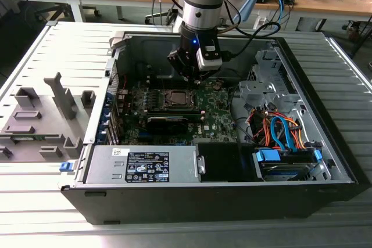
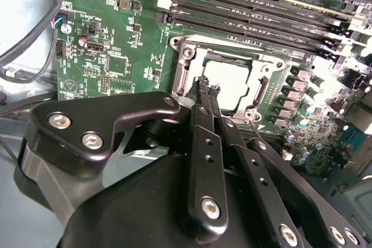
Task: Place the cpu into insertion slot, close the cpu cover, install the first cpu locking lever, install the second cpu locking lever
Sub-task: 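Install the first cpu locking lever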
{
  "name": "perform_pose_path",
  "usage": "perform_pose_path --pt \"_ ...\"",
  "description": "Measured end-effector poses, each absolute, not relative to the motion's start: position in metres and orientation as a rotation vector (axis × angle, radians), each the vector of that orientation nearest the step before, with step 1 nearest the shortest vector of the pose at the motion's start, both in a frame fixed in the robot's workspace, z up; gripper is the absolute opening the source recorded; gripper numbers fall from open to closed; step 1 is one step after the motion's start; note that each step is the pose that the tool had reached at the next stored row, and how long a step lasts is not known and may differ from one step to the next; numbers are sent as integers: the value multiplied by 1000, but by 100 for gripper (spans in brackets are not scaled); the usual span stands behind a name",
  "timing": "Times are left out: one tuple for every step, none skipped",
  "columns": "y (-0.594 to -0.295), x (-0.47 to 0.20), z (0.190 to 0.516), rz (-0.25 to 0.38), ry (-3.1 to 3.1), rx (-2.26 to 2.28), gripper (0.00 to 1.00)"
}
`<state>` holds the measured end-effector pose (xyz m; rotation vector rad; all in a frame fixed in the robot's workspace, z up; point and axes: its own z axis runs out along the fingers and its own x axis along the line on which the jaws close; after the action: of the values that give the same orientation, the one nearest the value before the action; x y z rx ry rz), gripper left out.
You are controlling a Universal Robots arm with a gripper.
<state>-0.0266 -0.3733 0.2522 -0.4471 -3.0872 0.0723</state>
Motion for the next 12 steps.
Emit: perform_pose_path --pt "-373 -27 252 72 -3087 -447 11" --pt "-373 -27 252 72 -3087 -446 11" --pt "-373 -27 252 72 -3087 -445 11" --pt "-373 -27 252 72 -3087 -445 11" --pt "-373 -27 252 72 -3087 -445 11" --pt "-373 -27 252 72 -3087 -445 11" --pt "-373 -27 252 72 -3088 -445 11" --pt "-373 -27 252 72 -3088 -445 11" --pt "-373 -27 252 72 -3088 -445 11" --pt "-373 -27 252 72 -3088 -445 11" --pt "-373 -27 252 72 -3088 -445 11" --pt "-373 -27 252 72 -3088 -445 11"
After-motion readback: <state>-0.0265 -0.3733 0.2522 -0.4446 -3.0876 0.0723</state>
